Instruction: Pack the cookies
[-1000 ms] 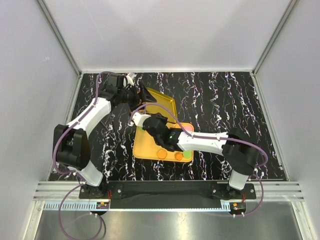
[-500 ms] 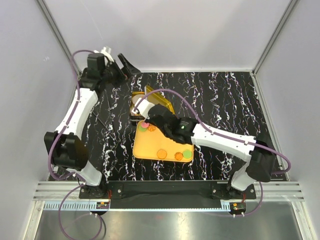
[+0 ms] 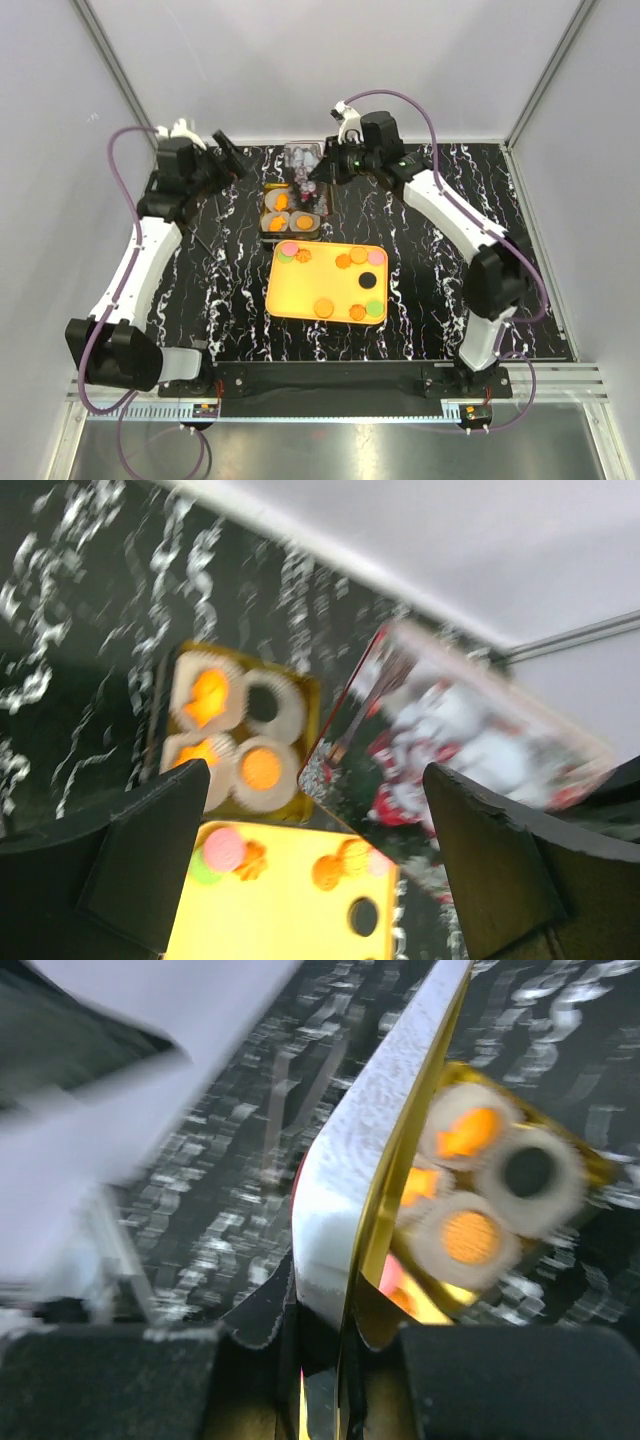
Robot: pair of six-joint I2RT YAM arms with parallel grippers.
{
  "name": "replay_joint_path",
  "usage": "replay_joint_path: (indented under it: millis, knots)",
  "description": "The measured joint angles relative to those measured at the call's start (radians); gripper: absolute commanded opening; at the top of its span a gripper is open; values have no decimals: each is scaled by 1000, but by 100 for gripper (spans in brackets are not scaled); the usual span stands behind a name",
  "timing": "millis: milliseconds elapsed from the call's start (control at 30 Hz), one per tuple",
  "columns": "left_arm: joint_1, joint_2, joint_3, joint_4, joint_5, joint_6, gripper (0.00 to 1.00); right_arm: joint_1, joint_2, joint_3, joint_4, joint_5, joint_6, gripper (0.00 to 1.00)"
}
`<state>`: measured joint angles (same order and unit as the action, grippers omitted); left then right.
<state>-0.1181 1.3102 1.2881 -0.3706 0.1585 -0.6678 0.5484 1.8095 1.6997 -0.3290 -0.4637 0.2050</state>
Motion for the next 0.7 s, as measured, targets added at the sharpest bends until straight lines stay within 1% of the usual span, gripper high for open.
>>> replay_joint_path:
  millis: [133,233,333,467,700]
  knots:
    - [-31,19,-159,13,-52,16,95,-41,156,69,151,-213,219,0]
    - [-48,38,-223,4,-75,24,95,-55,273,75,309,-327,406,0]
    - [-50,45,-230,8,-100,32,96,-68,380,74,476,-397,587,0]
    - [-50,57,-229,26,-159,35,96,-82,482,75,626,-448,763,0]
    - [-50,168,-219,36,-235,16,96,-101,566,75,790,-496,939,0]
